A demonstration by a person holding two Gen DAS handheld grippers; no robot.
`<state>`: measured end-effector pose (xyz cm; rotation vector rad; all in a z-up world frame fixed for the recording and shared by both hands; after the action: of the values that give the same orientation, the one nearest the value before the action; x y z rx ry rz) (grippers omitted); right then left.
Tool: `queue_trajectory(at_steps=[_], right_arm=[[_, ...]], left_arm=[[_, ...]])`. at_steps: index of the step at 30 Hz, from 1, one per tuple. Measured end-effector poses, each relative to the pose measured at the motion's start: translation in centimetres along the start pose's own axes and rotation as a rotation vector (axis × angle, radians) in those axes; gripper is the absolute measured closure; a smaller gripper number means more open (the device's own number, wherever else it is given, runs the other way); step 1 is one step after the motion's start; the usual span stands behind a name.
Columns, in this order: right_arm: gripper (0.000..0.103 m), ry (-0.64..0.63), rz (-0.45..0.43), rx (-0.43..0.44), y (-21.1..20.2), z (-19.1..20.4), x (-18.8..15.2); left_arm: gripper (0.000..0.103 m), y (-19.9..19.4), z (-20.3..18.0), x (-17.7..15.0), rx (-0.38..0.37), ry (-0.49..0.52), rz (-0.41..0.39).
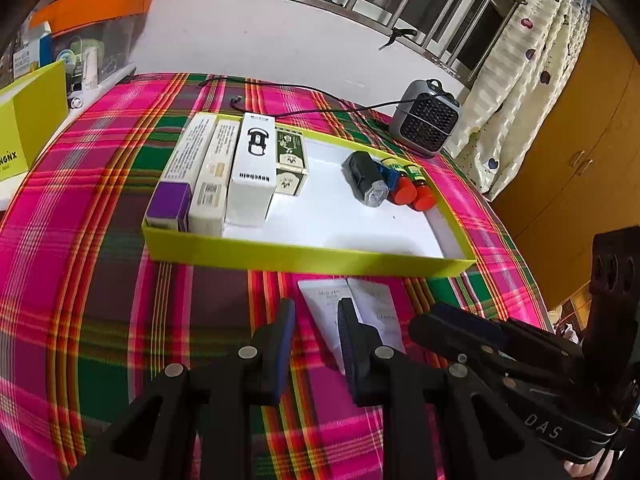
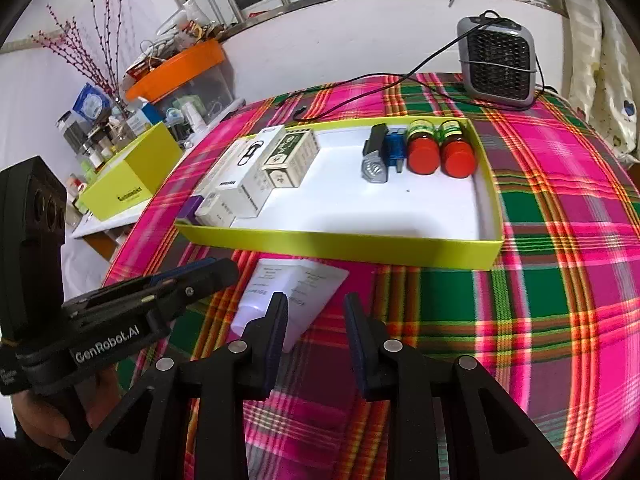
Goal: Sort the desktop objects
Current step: 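Withdraw the left gripper from the tray toward the lavender Laneige tubes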
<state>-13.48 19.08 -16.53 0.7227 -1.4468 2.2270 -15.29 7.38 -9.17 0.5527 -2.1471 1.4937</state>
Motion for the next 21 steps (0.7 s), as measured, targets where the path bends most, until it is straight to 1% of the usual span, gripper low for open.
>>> queue_trajectory(at_steps=[4, 9, 14, 21], right_arm=[[0.072, -0.002, -0.002, 0.003, 0.3, 0.7, -0.1], [0.069, -0.005, 0.016, -0.001, 1.2, 1.1, -0.5], [0.069, -0.011, 0.03, -0.001, 2.0, 1.4, -0.7], [0.068, -0.008, 0.042, -0.036, 2.3, 0.4, -1.0]], left_arm=[[0.081, -0.2, 0.0, -0.4, -0.006, -0.001, 0.004], [0.081, -0.4, 0.3, -0.3, 0.001, -0.003, -0.004], [0.081, -0.2, 0.3, -0.4, -0.002, 0.0, 0.003], [0.079, 0.1, -0.3, -0.5, -0.008, 0.015, 0.01]])
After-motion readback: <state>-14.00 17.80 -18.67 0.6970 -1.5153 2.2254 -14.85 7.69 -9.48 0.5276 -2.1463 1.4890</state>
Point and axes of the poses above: each gripper's, at about its wrist camera, not at the fingertips, and y roughly the way its jaws point, z to its left, x to its top, the point moved 7 cm from there along y, roughly the way its jaws point, and after that the axes turned 3 degrees about x, right-handed, at the moved point
